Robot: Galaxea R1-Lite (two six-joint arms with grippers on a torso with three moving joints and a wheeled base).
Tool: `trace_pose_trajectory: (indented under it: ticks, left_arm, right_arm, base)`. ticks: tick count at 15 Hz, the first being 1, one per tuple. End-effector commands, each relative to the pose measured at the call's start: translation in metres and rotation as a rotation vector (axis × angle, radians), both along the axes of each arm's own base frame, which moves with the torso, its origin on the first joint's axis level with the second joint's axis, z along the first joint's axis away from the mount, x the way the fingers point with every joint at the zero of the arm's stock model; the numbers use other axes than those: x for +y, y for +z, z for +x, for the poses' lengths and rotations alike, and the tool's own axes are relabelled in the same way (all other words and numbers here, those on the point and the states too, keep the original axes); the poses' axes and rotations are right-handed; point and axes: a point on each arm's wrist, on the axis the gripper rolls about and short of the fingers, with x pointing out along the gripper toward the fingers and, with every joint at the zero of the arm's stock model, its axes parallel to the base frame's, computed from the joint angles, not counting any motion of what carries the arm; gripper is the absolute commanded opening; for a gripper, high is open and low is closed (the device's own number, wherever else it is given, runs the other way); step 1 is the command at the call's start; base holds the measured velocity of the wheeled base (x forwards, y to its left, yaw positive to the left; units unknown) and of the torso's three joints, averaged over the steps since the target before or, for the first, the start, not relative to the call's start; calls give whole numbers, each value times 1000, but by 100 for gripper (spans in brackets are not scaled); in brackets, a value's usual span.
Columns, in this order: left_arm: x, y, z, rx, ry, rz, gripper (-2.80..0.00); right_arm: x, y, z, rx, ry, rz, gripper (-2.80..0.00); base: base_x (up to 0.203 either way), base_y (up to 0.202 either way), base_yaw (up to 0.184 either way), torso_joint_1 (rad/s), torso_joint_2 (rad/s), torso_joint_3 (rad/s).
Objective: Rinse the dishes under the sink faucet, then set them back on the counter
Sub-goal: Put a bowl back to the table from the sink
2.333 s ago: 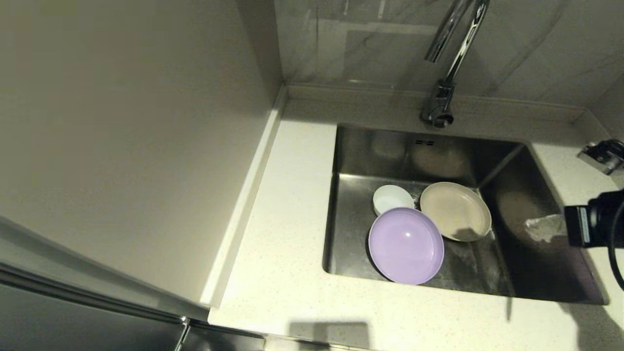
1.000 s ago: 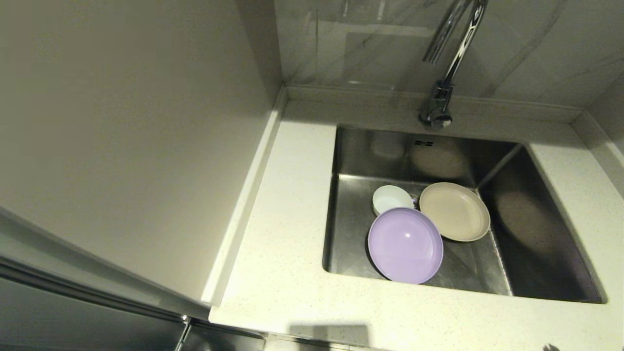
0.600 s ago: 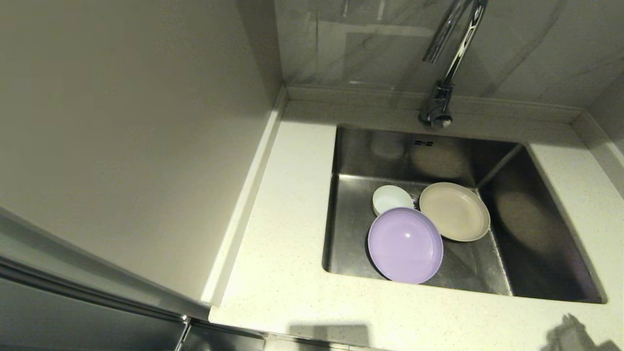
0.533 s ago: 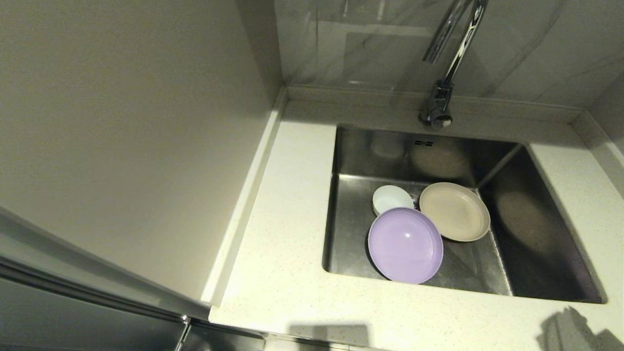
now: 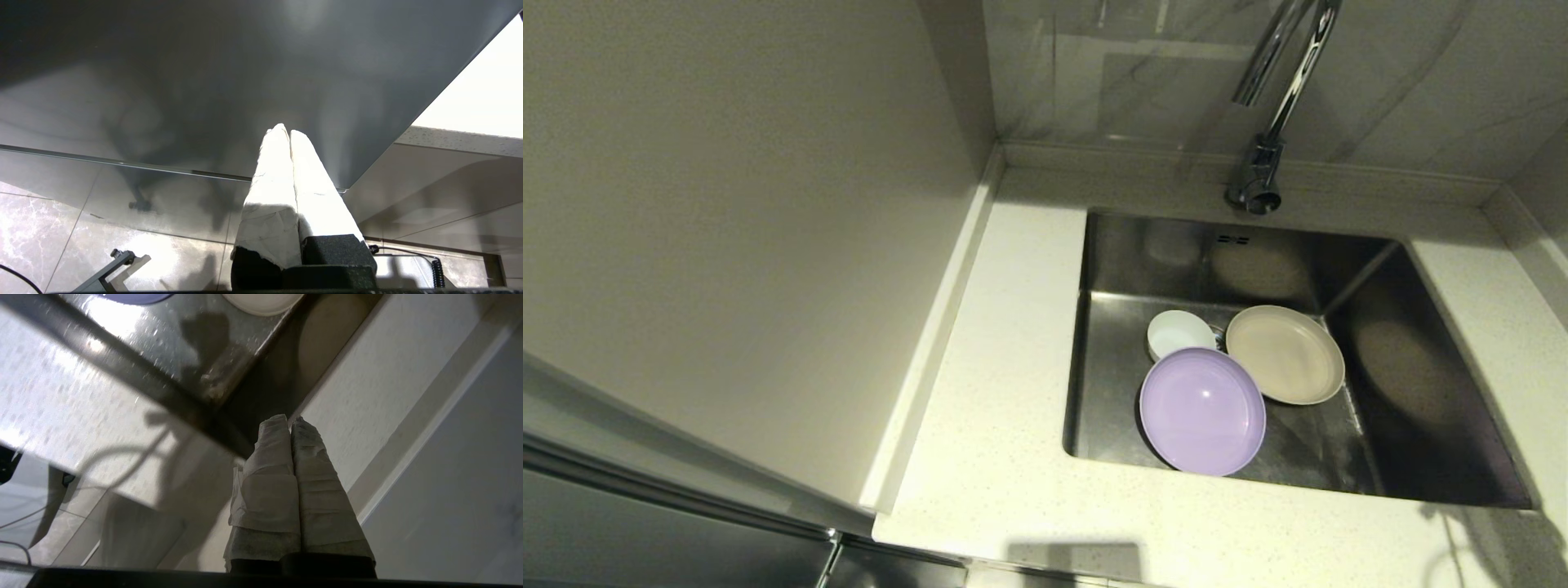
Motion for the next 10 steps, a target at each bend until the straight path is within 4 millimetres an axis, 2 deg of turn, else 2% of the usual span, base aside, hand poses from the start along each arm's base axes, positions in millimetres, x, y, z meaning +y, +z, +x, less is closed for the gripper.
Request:
trace_pose_trajectory:
  ticks: [1,3,6,7,10]
  left_arm:
    - [0,0,0,-2,0,-1,-280]
    - [0,0,0,-2,0,-1,-280]
    - [0,0,0,-2,0,-1,-280]
    - [0,0,0,-2,0,-1,-280]
    - [0,0,0,-2,0,-1,-280]
  right_arm:
    - [-1,-6,59,103,11,4,-280]
    - [1,-15,96,157,51,34,-280]
    - [1,-40,156,169,94,66,-280]
    - [1,-46,173,140,124,87,0]
    - [3,-73,215,118,251,168,0]
  base:
    - [0,0,0,0,0,0]
    - [0,0,0,0,0,0]
    - [0,0,0,0,0,0]
    - [0,0,0,0,0,0]
    - [0,0,0,0,0,0]
